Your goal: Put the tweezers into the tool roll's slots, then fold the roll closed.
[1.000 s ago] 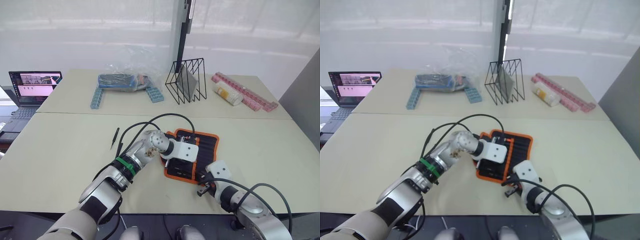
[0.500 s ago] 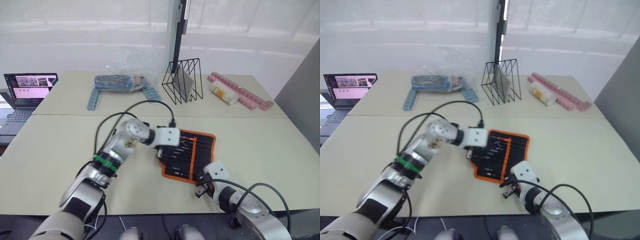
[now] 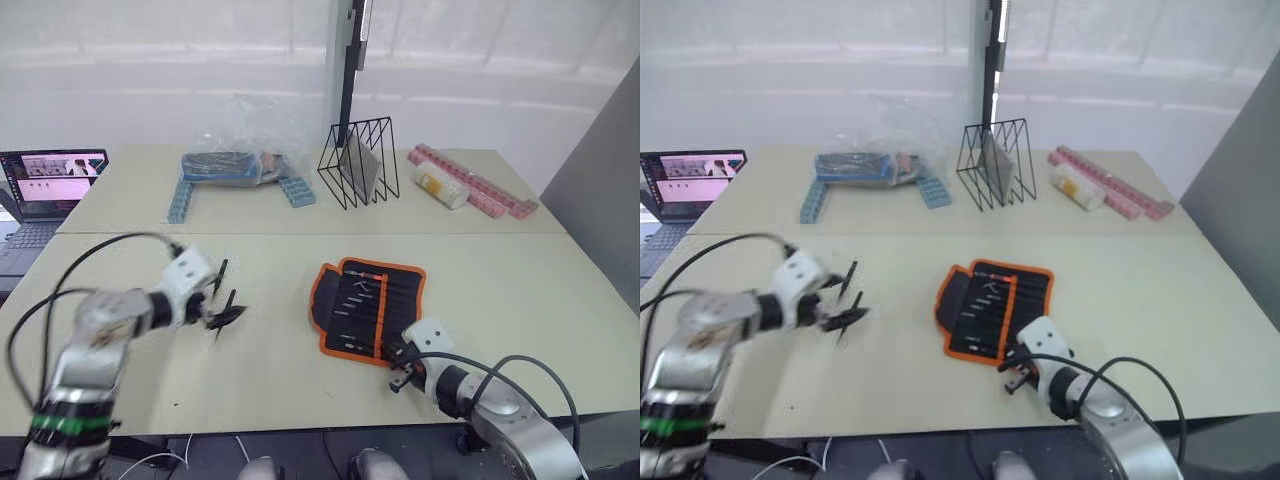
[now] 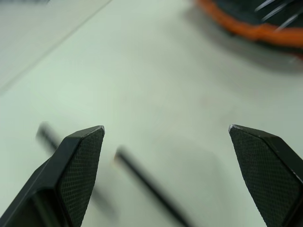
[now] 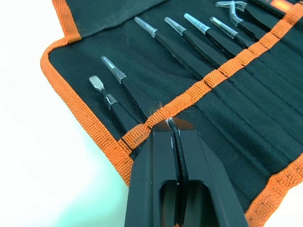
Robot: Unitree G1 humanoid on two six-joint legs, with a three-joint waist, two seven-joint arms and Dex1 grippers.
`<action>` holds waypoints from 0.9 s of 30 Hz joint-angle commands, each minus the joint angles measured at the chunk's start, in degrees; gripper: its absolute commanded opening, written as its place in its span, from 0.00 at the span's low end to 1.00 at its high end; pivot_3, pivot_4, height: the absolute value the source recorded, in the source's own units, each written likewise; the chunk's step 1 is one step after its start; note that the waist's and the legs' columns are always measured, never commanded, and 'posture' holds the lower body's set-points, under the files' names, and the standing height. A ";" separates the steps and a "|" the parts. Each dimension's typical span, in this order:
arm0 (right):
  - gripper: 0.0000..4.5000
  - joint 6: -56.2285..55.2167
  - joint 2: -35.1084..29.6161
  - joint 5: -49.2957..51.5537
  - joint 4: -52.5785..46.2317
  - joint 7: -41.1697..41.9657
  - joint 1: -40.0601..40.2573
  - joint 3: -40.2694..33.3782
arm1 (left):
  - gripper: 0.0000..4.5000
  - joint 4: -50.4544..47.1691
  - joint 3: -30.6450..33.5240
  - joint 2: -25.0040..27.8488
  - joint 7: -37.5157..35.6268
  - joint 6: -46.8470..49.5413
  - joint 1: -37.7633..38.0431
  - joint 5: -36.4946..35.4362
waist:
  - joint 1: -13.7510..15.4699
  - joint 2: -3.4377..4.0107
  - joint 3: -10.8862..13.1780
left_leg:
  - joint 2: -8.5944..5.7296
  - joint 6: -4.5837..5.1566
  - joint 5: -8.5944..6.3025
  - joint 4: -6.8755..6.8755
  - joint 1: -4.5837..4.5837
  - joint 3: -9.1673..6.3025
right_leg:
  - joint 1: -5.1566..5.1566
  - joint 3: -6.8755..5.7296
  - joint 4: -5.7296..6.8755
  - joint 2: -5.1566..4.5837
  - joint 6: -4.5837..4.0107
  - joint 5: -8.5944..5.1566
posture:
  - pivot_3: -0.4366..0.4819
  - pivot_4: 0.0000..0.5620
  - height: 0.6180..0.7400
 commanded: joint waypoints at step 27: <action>0.00 -1.93 -3.02 -0.83 8.34 6.39 -3.74 0.97 | 0.99 -8.08 11.45 -10.88 22.97 2.43 14.64 -14.14 | 1.20 -0.20 -0.08 | -0.24 -0.07 -0.01 -0.22 0.53 0.07 | 0.27 -0.20 -0.07 -0.79 -0.12 -0.04 | 0.48 0.27 0.87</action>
